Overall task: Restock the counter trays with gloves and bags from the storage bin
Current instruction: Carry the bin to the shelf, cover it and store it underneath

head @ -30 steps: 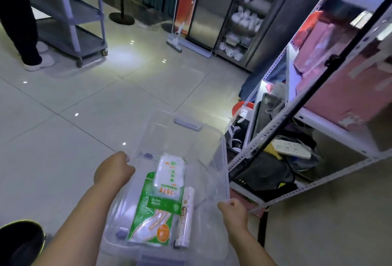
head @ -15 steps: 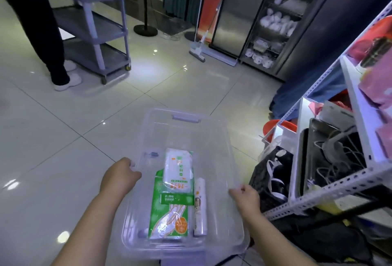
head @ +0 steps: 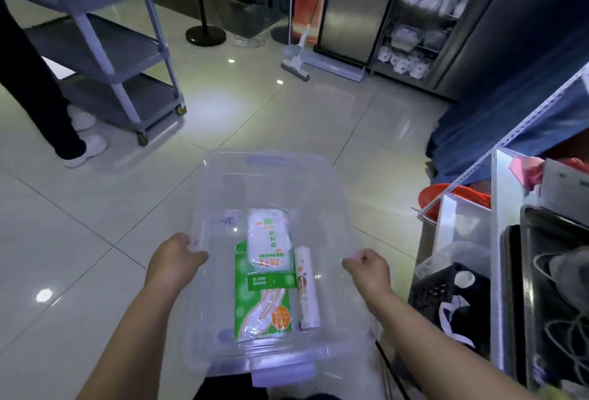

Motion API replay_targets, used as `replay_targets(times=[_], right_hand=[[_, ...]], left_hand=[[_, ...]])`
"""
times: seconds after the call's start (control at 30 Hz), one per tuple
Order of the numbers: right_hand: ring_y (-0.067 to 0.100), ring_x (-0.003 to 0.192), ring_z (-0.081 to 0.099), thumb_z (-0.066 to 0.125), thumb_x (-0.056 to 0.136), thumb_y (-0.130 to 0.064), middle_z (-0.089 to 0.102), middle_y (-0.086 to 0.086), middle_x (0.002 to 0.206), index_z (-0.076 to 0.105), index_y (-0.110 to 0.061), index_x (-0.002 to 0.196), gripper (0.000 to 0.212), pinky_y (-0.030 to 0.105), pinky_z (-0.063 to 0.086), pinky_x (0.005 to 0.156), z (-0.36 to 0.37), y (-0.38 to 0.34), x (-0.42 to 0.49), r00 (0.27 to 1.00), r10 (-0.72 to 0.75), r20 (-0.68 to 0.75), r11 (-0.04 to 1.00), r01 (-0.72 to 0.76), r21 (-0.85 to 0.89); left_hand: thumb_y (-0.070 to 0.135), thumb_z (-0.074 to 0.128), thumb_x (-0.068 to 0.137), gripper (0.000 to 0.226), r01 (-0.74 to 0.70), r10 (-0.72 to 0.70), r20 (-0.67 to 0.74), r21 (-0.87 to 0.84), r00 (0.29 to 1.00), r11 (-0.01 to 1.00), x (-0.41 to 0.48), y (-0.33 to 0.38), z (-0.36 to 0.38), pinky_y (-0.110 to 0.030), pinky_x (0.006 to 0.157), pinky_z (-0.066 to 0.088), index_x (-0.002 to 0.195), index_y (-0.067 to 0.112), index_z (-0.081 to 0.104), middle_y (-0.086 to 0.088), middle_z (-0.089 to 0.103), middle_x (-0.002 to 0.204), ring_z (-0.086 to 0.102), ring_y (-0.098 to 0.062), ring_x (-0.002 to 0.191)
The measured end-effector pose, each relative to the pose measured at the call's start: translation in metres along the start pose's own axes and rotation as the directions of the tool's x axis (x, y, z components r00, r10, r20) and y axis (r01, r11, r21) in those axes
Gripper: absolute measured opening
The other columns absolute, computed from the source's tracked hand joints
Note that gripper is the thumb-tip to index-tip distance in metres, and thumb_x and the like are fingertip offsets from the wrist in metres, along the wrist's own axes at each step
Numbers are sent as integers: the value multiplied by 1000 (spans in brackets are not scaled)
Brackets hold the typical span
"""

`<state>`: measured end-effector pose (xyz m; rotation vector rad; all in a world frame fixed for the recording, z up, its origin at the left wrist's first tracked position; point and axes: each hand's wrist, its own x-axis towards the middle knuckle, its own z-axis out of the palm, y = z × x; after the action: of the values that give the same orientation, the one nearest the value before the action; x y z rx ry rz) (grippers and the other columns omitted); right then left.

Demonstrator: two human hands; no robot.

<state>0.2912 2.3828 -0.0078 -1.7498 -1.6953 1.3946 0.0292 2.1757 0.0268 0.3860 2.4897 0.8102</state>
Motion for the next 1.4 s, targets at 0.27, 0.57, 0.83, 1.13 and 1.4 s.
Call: replay_targets(times=[0.27, 0.57, 0.83, 1.13, 1.4], right_hand=[[20, 62, 52, 66, 72, -7, 57, 1, 66, 57, -9, 69, 10, 26, 41, 57, 17, -61, 118, 983, 96, -159, 995, -88, 56], [15, 55, 50, 69, 71, -5, 55, 0, 60, 52, -14, 60, 23, 24, 39, 51, 24, -108, 215, 904, 265, -336, 955, -199, 219], [17, 58, 52, 68, 71, -7, 56, 0, 62, 54, -13, 61, 18, 24, 40, 52, -20, -77, 302, 810, 438, -391, 890, -329, 317], [14, 60, 50, 66, 76, -14, 53, -5, 64, 49, -18, 64, 21, 22, 35, 52, -90, -14, 412, 741, 548, -388, 836, -491, 244], [18, 75, 57, 64, 79, -19, 61, 1, 86, 57, -22, 89, 12, 23, 45, 65, -104, 66, 489, 709, 631, -315, 769, -627, 127]], left_hand=[[13, 70, 69, 28, -111, 119, 188, -50, 975, 992, 162, 106, 30, -32, 68, 47, 94, 11, 59, -12, 66, 84, 63, -28, 72], [14, 65, 71, 40, -276, 230, 352, 86, 907, 957, 300, 238, 75, -30, 71, 43, 110, 9, 59, -12, 66, 100, 64, -30, 86], [13, 63, 74, 42, -406, 287, 453, 191, 844, 894, 346, 337, 190, -28, 74, 39, 115, 7, 58, -14, 66, 111, 61, -29, 96], [18, 66, 75, 39, -545, 299, 593, 291, 748, 786, 366, 441, 342, -27, 72, 37, 112, 7, 58, -8, 65, 91, 59, -26, 85], [18, 64, 78, 35, -617, 242, 696, 356, 676, 701, 410, 453, 478, -27, 68, 35, 110, 9, 55, 1, 57, 82, 53, -18, 74]])
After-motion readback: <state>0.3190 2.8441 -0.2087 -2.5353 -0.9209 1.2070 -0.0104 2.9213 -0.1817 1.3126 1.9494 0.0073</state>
